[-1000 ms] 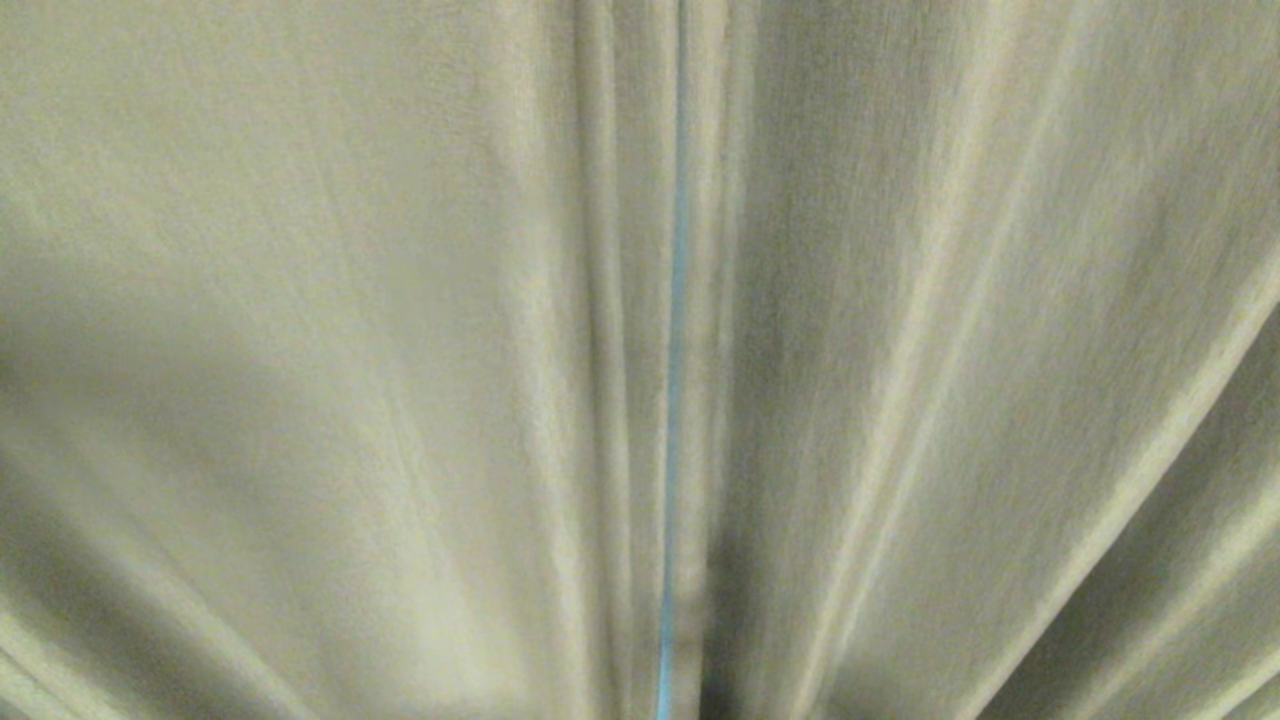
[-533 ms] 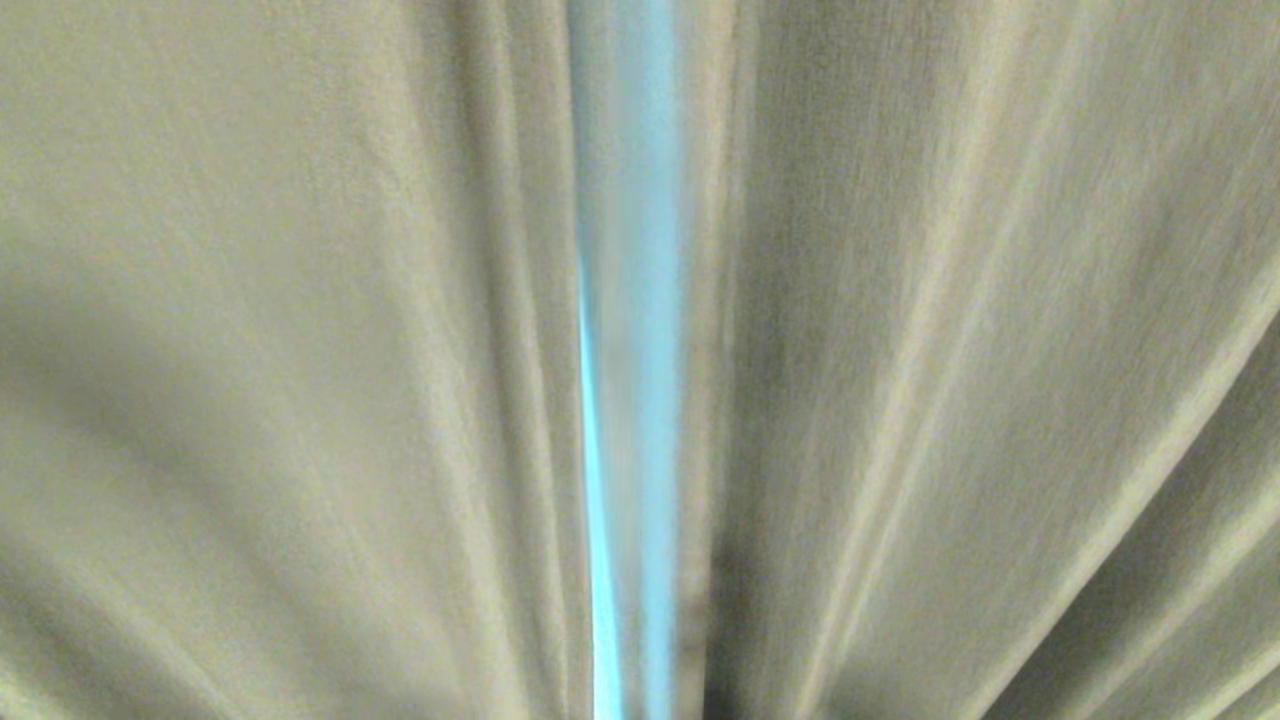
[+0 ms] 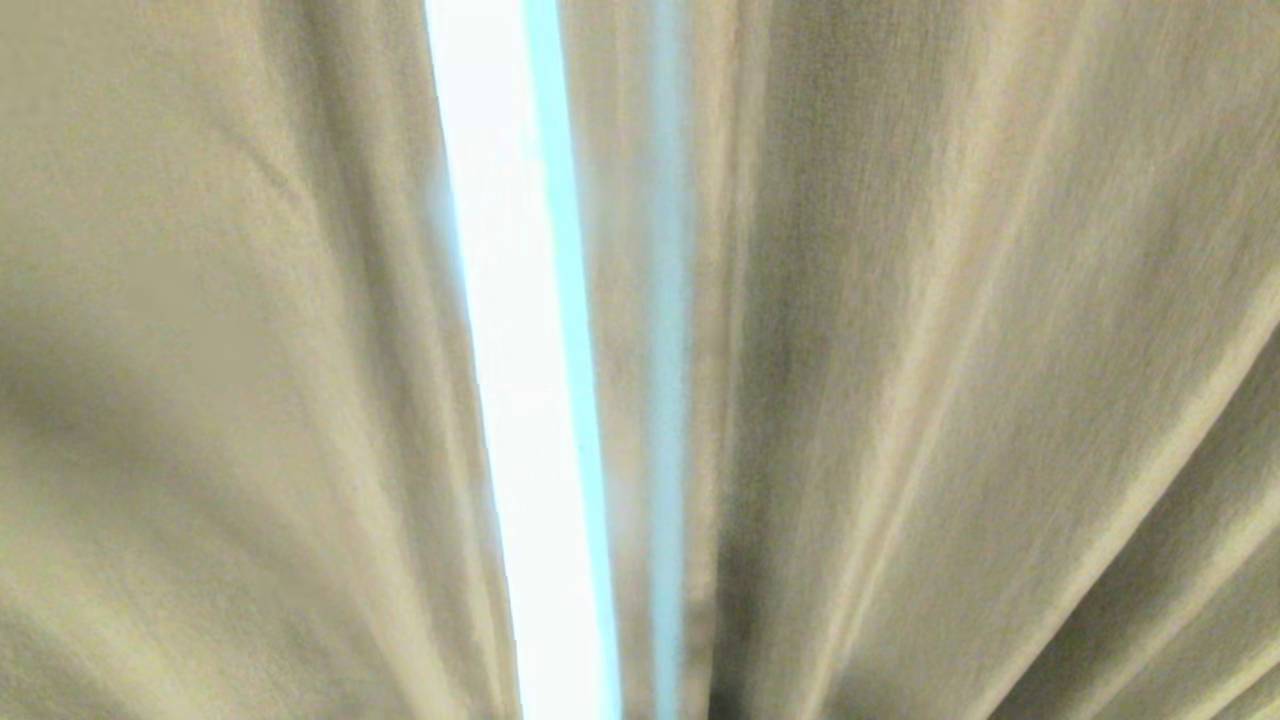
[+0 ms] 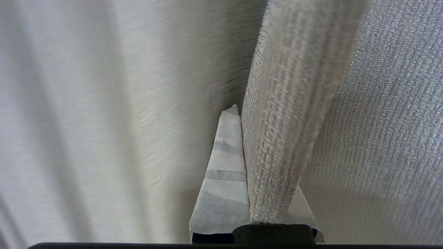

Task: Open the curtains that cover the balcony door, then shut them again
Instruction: Pull the outer curtains open on both sides

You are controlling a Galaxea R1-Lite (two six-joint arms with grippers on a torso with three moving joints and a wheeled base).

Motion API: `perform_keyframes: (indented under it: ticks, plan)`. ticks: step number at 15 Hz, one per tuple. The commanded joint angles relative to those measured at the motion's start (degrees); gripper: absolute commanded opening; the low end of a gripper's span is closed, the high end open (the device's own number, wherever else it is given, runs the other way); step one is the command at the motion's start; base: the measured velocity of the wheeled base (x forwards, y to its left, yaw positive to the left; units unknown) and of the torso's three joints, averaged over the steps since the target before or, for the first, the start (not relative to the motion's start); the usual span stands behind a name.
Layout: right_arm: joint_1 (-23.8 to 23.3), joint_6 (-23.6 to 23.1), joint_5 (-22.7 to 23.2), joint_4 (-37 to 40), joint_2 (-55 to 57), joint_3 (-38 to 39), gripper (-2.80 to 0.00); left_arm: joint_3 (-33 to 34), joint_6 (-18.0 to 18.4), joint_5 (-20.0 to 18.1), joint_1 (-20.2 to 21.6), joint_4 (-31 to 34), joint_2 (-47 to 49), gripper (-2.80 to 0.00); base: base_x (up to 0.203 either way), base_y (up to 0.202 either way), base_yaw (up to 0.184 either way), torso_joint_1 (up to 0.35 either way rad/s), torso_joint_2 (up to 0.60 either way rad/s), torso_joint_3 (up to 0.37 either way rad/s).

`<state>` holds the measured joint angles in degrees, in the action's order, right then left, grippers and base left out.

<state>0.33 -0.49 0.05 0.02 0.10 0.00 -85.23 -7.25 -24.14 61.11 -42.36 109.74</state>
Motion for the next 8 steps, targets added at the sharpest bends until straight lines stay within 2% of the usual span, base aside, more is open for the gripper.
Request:
perform_keyframes:
  ticks: [1,5,8]
  plan:
    - [0.02,-0.04,0.04,0.00,-0.01,0.00,-2.80,-4.19,-0.16,-1.26,2.74,0.15,5.78,-2.80,0.000,0.000,0.000,0.000,0.00,0.000]
    - [0.02,-0.04,0.04,0.06,-0.01,0.00,-2.80,-7.32,-1.65,-2.20,5.52,0.09,9.64,-2.80,0.000,0.000,0.000,0.000,0.00,0.000]
    - [0.02,-0.04,0.04,0.00,-0.01,0.00,-2.80,-10.01,-1.88,-2.27,5.77,0.17,11.11,-2.80,0.000,0.000,0.000,0.000,0.00,0.000]
